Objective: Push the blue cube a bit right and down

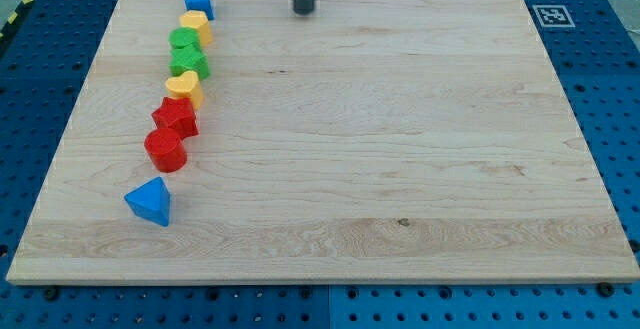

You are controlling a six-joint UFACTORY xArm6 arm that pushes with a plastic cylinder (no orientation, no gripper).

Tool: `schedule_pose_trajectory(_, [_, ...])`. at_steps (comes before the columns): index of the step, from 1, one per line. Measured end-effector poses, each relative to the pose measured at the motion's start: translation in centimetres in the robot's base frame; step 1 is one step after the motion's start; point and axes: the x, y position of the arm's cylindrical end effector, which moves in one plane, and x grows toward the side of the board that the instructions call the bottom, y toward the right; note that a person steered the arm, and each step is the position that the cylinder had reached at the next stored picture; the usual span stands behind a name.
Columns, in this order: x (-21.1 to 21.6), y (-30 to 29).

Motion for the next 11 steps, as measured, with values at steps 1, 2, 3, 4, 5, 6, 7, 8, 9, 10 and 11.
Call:
schedule_pose_trajectory(1, [-0.2,-0.3])
schedule_pose_trajectory(2, [-0.7,-4.8])
schedule_pose_trajectory(3, [-1.8,-10.1])
schedule_pose_trajectory(4, [-1.8,-11.3])
schedule_pose_trajectory(5, [-1.7,-18.8])
schedule_pose_trajectory(6, [-1.8,-20.9])
schedule_pose_trajectory(7, [-1.6,-20.8])
schedule_pose_trajectory(8, [-0.1,-19.1])
schedule_pose_trajectory(9, [0.3,-17.5])
schedule_pose_trajectory(10, [0.3,-14.5])
schedule_pose_trajectory(11, [0.7,-12.1])
